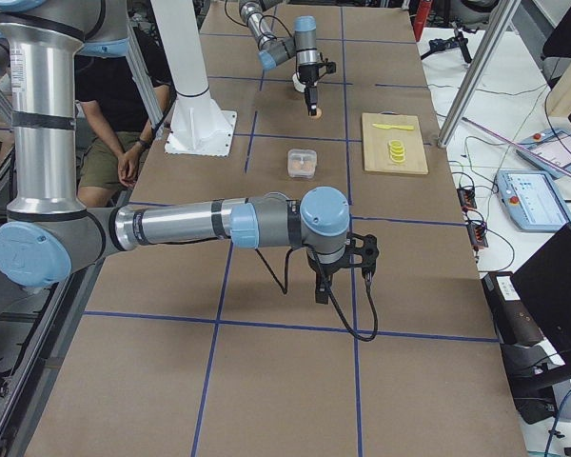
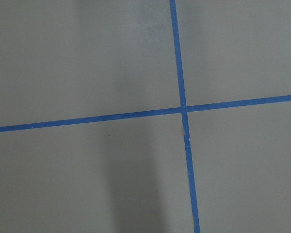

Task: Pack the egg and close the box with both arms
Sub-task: 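Carry the egg with the left gripper over the empty carton cup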

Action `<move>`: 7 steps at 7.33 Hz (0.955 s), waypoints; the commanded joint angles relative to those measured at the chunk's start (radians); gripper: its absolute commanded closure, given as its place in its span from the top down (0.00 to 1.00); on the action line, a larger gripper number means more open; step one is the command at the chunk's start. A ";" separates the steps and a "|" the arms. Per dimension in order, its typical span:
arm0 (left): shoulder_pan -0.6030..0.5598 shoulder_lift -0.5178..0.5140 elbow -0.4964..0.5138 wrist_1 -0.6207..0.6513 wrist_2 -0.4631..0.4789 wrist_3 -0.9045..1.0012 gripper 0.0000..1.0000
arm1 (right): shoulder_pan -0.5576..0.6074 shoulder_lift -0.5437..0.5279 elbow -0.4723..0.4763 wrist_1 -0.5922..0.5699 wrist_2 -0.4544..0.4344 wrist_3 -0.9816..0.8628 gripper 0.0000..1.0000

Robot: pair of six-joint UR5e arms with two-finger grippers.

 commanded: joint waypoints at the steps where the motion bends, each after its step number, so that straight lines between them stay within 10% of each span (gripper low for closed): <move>1: 0.113 -0.130 0.153 -0.074 0.145 -0.006 0.00 | 0.000 0.000 0.002 0.001 0.001 0.000 1.00; 5: 0.144 -0.173 0.258 -0.133 0.184 -0.006 0.00 | 0.000 -0.002 0.002 0.000 0.000 0.000 1.00; 7: 0.142 -0.164 0.258 -0.132 0.184 0.003 0.99 | 0.000 -0.002 0.001 0.000 0.000 0.000 1.00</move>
